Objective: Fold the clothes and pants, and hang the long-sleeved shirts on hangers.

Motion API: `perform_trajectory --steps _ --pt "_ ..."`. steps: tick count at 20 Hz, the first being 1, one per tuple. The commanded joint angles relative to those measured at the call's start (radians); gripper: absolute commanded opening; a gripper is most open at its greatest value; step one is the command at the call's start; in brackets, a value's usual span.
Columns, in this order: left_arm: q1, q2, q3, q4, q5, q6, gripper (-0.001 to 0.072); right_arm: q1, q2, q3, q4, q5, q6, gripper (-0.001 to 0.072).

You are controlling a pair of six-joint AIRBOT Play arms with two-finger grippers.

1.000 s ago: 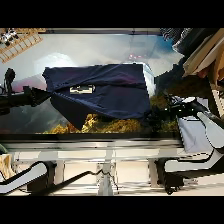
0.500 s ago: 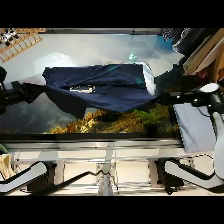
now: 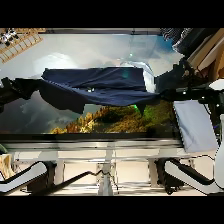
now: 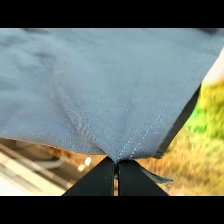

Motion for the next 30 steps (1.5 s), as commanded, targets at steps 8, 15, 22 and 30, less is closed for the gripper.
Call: perform_trajectory --steps 8,15,22,30 --pt "0.001 0.0 0.001 0.0 -0.002 0.009 0.0008 0.12 -0.133 -0.25 -0.011 -0.446 0.103 0.0015" --pt "0.001 0.0 0.001 0.119 -0.002 0.007 0.0008 0.136 -0.191 -0.228 -0.058 -0.396 0.106 0.006" --pt "0.001 0.0 0.001 0.163 -0.002 0.008 0.0009 0.02 -0.192 -0.173 -0.087 -0.086 0.163 0.0391" --pt "0.001 0.0 0.001 0.163 -0.002 0.008 0.0009 0.018 -0.308 -0.2 0.017 -0.196 0.143 0.0388"
